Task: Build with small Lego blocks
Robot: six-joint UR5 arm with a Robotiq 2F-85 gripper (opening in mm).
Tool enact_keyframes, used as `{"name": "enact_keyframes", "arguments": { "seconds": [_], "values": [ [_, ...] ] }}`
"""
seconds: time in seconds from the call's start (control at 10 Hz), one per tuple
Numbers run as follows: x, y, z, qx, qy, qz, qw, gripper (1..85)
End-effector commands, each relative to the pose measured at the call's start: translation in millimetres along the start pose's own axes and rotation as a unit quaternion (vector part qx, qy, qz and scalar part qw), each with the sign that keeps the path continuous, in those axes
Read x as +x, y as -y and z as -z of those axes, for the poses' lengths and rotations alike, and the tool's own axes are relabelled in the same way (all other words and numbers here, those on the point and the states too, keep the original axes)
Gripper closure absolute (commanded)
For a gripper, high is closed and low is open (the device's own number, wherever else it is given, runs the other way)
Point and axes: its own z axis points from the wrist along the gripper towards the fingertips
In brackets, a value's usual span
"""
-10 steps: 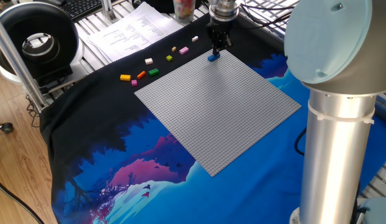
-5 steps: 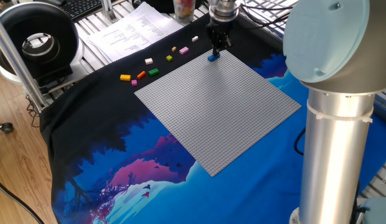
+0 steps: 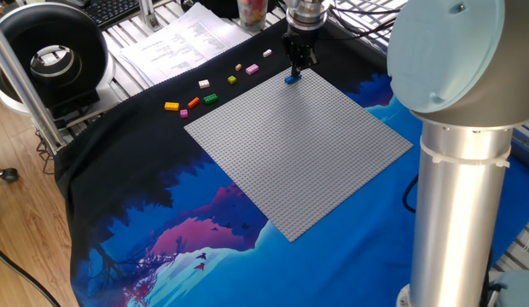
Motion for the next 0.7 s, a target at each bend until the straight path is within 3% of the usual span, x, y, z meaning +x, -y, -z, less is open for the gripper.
{"name": "enact_keyframes", "arguments": {
  "seconds": [0.0, 0.4, 0.6],
  "values": [
    [-0.2, 0.5, 0.8, 0.002, 0.004, -0.005, 1.0000, 83.3],
    [0.3, 0.9, 4.6, 0.002, -0.001, -0.004, 1.0000, 83.7],
    [1.3, 3.6, -1.6, 0.000, -0.002, 0.000, 1.0000, 83.7]
  ]
}}
